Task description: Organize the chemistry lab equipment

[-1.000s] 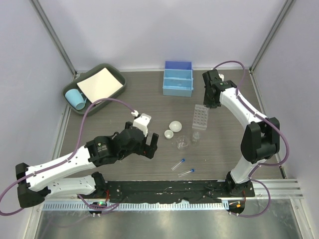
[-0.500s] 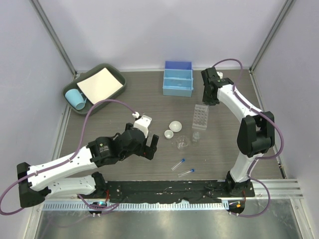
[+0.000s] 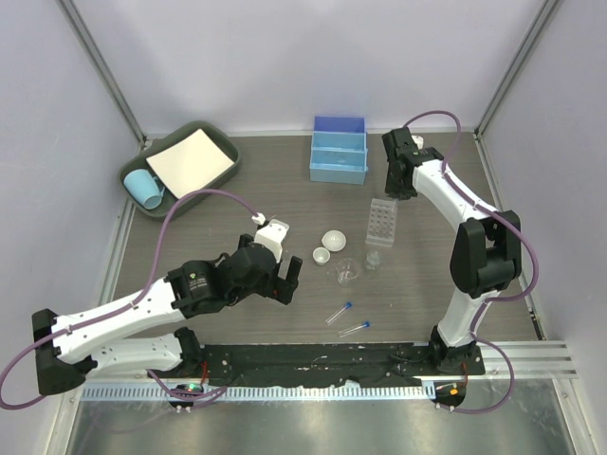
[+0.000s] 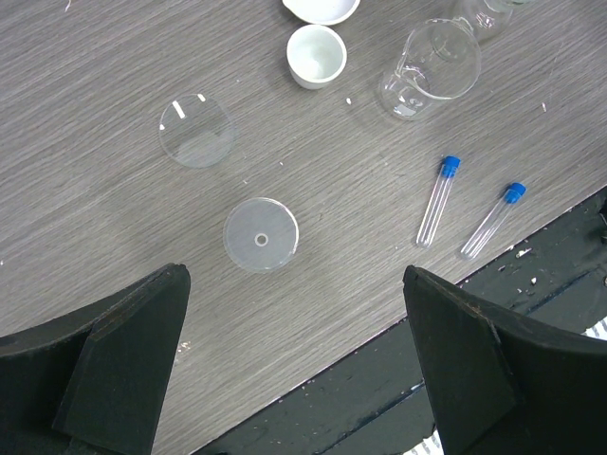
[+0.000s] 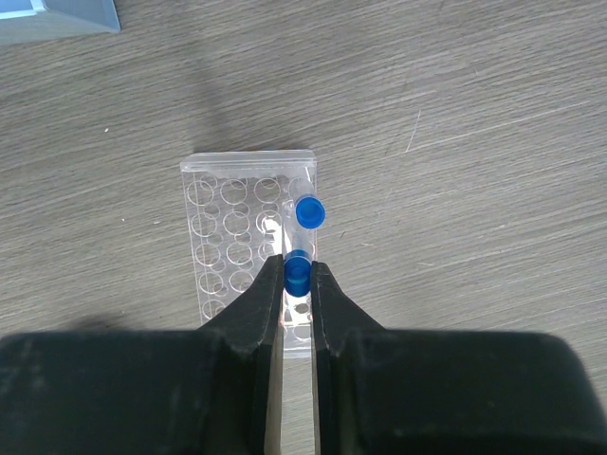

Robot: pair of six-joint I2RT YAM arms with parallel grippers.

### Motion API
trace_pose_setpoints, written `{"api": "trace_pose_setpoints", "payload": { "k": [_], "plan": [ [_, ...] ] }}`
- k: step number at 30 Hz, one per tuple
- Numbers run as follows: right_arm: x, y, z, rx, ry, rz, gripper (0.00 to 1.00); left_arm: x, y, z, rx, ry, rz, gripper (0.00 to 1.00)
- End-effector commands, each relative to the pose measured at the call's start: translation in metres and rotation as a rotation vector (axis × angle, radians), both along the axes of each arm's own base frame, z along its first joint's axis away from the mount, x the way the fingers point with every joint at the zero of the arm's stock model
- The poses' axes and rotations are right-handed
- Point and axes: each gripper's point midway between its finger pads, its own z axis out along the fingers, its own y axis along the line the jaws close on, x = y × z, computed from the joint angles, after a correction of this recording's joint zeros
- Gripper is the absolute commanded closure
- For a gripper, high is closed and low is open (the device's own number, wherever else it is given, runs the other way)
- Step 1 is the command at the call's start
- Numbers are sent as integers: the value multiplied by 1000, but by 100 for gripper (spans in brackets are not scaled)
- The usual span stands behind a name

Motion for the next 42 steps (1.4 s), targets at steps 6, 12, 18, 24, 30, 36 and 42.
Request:
{"api": "trace_pose_setpoints", "payload": {
  "k": [6,12,18,24,30,36,42],
  "plan": [
    [3,-4,13,-5,-47,-12,99,5,-4,8,-29,-34,2,0],
    [-1,-4,13,-1,-46,-9,99,4,-3,8,-31,-32,4,0],
    [-6,-4,15,7,-51,-6,99,5,-4,9,-35,-33,5,0],
    [-9,-3,20,14,-62,-2,99,5,-5,8,-29,-30,5,0],
    [-10,-1,23,18,-69,7,99,4,-4,9,-36,-28,6,0],
    [-13,-1,17,17,-55,4,99,3,-2,9,-37,-26,10,0],
    [-14,-1,8,16,-42,3,99,3,-1,10,-36,-26,12,0]
  ]
}}
